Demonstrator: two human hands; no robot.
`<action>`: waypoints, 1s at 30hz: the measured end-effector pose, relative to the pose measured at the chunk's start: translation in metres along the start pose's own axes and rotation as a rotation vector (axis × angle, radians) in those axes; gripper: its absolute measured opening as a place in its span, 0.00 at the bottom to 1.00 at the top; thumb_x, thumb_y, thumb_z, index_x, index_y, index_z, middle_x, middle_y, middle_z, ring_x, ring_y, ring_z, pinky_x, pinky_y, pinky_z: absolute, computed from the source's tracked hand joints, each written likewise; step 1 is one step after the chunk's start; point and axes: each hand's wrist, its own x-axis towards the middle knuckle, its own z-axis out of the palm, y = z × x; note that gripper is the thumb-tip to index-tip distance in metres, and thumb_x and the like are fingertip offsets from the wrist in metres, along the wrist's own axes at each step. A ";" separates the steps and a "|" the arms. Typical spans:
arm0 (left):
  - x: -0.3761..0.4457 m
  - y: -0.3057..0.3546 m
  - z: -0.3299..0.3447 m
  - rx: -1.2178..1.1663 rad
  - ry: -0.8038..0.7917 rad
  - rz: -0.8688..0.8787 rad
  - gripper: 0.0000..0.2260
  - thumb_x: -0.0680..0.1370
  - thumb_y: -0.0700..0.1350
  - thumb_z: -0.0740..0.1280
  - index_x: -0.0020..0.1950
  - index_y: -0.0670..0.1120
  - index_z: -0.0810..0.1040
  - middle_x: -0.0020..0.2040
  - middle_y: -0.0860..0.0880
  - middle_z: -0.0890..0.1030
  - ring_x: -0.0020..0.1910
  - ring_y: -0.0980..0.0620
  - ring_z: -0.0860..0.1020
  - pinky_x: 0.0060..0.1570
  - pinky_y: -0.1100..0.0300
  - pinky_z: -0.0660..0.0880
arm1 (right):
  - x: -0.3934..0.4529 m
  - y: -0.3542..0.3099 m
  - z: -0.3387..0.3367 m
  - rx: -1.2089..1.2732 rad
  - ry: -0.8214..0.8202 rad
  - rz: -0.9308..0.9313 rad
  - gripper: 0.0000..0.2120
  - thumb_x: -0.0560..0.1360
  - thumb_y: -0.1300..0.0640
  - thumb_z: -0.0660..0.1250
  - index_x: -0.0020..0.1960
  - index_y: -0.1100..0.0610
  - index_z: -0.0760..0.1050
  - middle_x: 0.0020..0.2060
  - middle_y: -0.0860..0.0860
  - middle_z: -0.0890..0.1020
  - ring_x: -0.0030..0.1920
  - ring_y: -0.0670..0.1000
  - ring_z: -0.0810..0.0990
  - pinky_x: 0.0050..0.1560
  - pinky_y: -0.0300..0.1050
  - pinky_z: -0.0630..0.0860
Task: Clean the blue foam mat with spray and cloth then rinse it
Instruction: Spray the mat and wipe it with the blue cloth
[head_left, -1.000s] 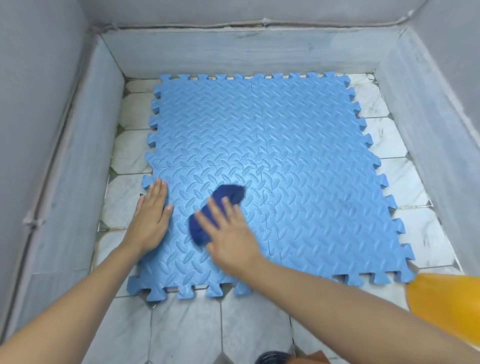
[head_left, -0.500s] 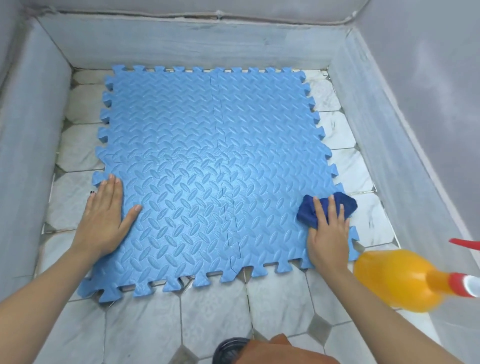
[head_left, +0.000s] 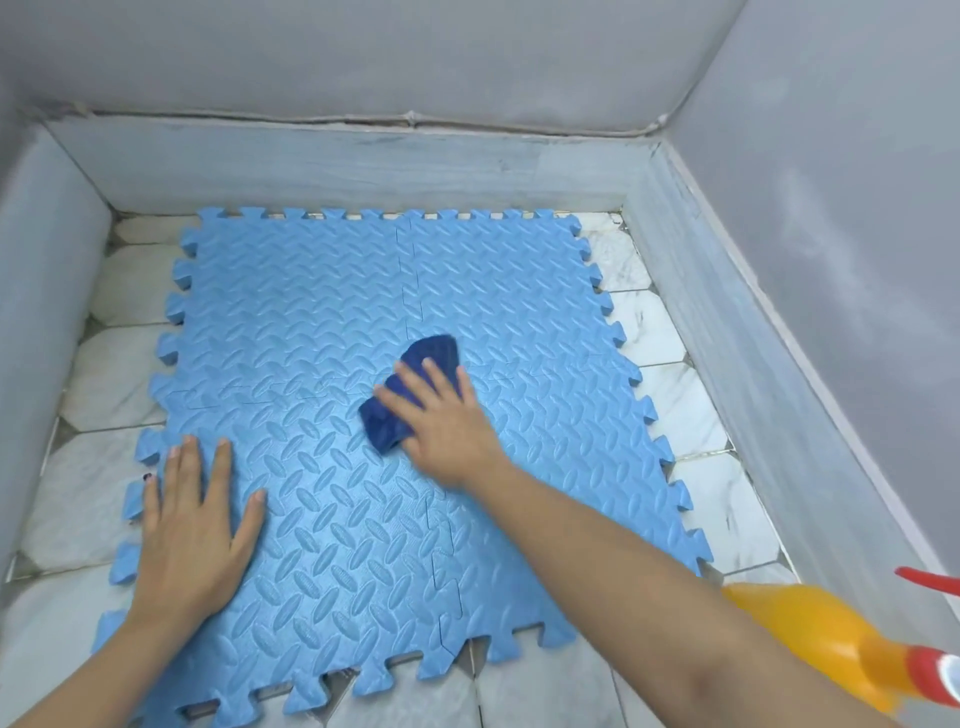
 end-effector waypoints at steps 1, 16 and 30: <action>0.001 0.000 -0.001 -0.007 0.006 -0.004 0.35 0.77 0.63 0.45 0.78 0.45 0.56 0.78 0.39 0.54 0.78 0.41 0.51 0.71 0.61 0.32 | 0.012 0.019 -0.006 -0.003 0.017 0.068 0.31 0.76 0.49 0.57 0.78 0.42 0.53 0.79 0.47 0.51 0.79 0.56 0.48 0.75 0.65 0.45; 0.001 0.007 -0.002 0.004 0.045 0.055 0.27 0.79 0.53 0.48 0.76 0.44 0.62 0.77 0.38 0.58 0.77 0.40 0.55 0.75 0.46 0.47 | -0.080 0.030 0.023 0.201 0.307 0.624 0.28 0.75 0.50 0.57 0.76 0.48 0.64 0.77 0.56 0.61 0.77 0.64 0.53 0.74 0.65 0.48; 0.000 -0.002 -0.002 -0.078 -0.007 0.160 0.27 0.80 0.58 0.47 0.78 0.50 0.57 0.79 0.50 0.54 0.78 0.54 0.49 0.75 0.63 0.39 | -0.048 0.093 0.003 0.045 0.142 0.564 0.26 0.78 0.46 0.53 0.76 0.44 0.60 0.78 0.49 0.59 0.78 0.56 0.55 0.71 0.71 0.51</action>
